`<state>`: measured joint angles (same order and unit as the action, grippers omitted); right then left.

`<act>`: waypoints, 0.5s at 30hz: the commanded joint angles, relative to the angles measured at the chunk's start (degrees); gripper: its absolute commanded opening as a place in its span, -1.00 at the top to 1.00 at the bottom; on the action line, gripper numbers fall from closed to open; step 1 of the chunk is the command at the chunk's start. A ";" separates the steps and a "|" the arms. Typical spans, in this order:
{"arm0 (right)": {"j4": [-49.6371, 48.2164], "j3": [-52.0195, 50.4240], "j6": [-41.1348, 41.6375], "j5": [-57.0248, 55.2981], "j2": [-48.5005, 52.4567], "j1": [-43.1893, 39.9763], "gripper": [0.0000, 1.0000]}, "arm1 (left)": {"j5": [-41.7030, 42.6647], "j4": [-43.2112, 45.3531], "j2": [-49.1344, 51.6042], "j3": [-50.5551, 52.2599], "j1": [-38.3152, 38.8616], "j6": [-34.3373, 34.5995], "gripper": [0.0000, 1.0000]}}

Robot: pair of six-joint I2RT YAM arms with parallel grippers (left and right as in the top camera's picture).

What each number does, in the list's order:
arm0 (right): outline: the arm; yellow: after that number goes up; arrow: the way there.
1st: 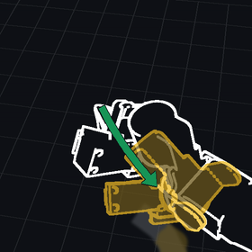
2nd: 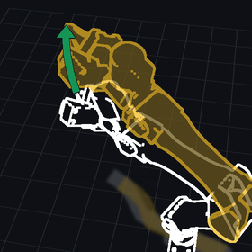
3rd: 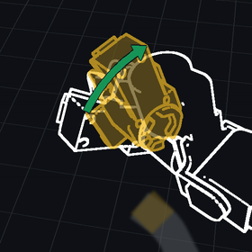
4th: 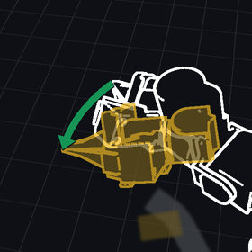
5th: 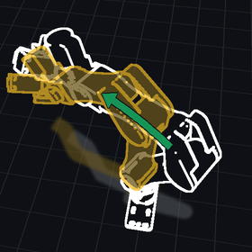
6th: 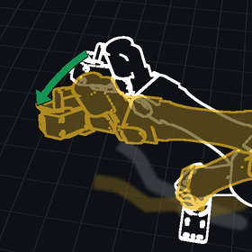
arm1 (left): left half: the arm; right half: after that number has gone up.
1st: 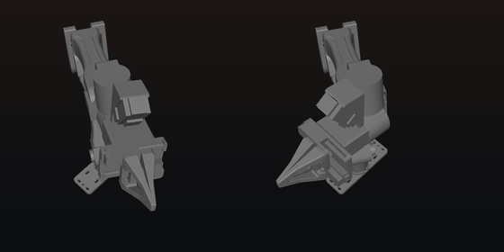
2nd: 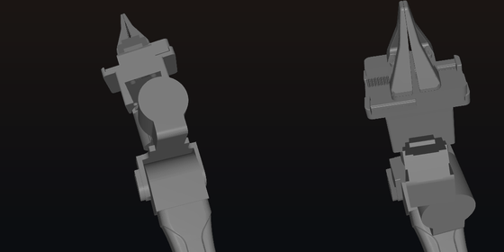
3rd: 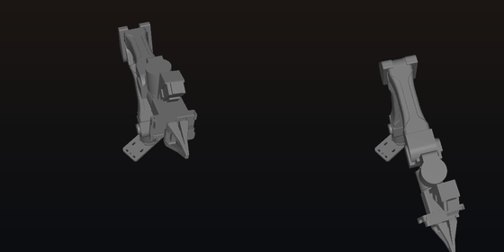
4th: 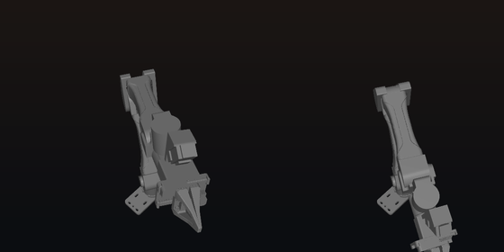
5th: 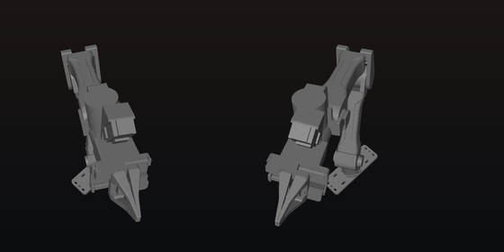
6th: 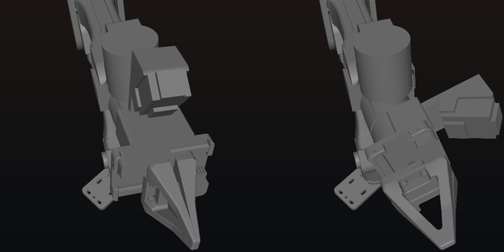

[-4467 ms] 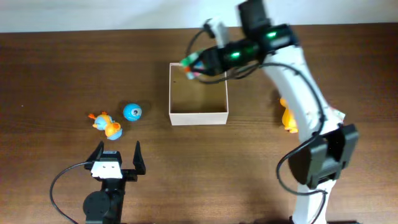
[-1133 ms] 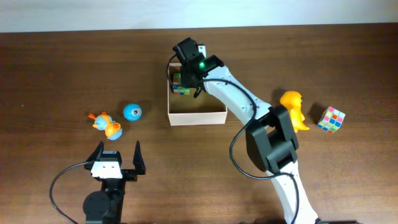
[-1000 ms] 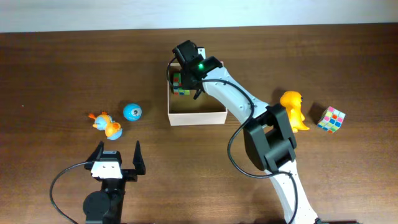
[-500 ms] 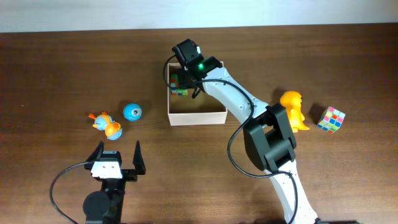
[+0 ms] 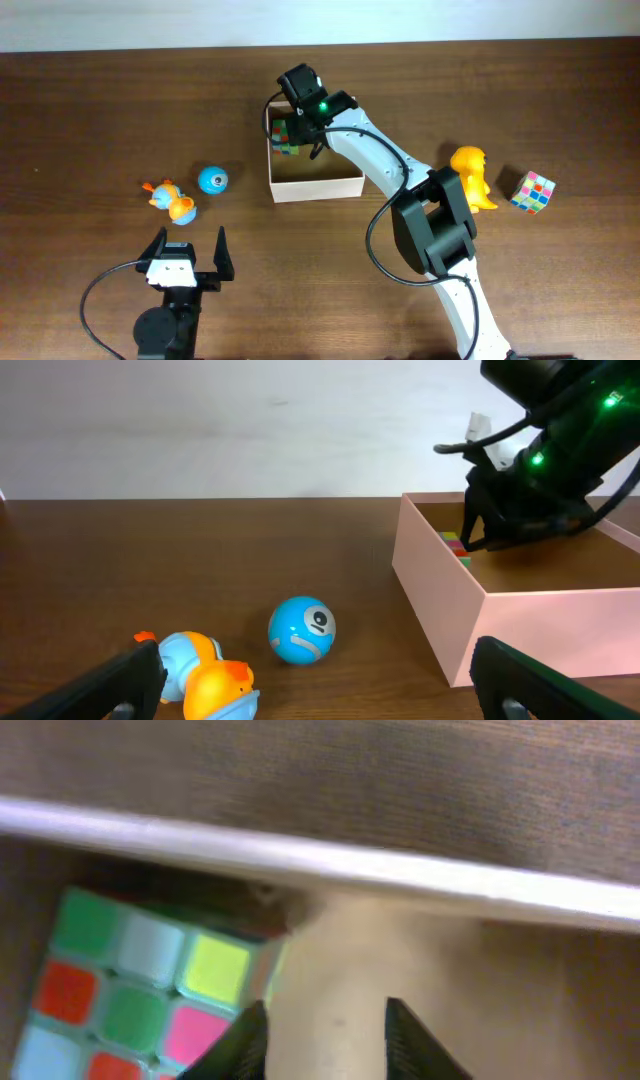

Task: Pack container
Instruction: 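Raise right gripper out of the box and move right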

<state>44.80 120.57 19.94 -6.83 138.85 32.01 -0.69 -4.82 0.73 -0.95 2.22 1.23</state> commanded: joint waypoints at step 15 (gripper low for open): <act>32.37 36.94 -0.02 -5.18 -3.52 -3.04 -0.08 | -0.20 0.09 -0.44 0.42 -0.31 -0.87 -0.98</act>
<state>73.76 150.63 17.12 -8.56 138.52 30.76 -0.69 -4.82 0.73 -0.95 2.22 1.23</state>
